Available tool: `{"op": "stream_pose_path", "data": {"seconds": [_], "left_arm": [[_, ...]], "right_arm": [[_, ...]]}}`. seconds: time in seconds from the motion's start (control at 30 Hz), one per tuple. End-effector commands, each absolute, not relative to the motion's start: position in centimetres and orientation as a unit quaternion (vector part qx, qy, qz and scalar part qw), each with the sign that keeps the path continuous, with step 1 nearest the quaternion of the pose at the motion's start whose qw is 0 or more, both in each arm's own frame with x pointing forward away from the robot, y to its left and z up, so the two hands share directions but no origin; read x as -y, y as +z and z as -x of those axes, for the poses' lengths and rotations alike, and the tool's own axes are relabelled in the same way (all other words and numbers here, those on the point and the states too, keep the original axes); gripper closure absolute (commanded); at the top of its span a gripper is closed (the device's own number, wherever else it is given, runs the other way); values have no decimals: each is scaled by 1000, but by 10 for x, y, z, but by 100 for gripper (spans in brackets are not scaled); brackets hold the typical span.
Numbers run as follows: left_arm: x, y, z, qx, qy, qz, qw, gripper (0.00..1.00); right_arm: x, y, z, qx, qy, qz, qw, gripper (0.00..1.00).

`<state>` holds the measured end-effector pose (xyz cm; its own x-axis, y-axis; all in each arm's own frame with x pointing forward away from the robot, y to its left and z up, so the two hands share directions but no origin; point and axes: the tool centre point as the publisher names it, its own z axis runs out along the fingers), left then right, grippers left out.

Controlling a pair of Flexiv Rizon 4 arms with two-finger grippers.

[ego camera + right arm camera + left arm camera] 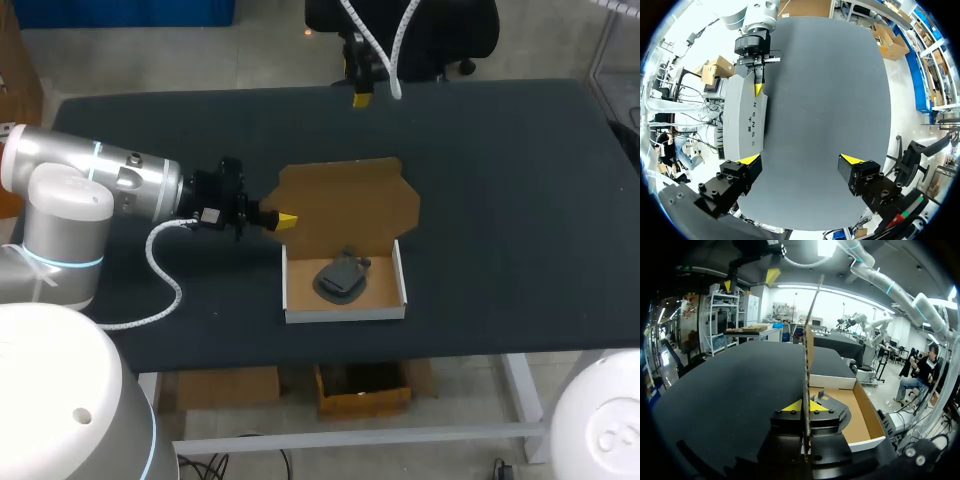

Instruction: Assemble the packaging by folding the flat box into shape, placing the metal phone stand inside, and closing the box properly

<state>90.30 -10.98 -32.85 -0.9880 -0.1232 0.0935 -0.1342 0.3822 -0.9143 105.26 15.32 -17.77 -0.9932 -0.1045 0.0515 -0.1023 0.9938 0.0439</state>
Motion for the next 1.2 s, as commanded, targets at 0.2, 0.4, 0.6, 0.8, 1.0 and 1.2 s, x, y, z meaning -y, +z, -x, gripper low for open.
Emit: {"op": "stream_pose_path", "data": {"seconds": [0.2, 0.4, 0.6, 0.8, 1.0, 1.2], "left_arm": [[111, -333, -901, 831, 551, -78, 4, 100], [111, -333, -901, 831, 551, -78, 4, 100], [111, -333, -901, 831, 551, -78, 4, 100], [111, -333, -901, 831, 551, -78, 4, 100], [111, -333, -901, 831, 551, -78, 4, 100], [111, -333, -901, 831, 551, -78, 4, 100]], "right_arm": [[-162, -183, -1051, 998, -12, -46, 28, 0], [-174, -194, -1052, 999, 23, -36, 32, 23], [-185, -197, -1044, 999, 18, -44, 18, 50], [-192, -206, -1030, 999, 22, -40, 16, 52], [-199, -209, -1010, 999, 30, -35, 14, 53], [-201, -215, -986, 999, 20, -37, 13, 53]]}}
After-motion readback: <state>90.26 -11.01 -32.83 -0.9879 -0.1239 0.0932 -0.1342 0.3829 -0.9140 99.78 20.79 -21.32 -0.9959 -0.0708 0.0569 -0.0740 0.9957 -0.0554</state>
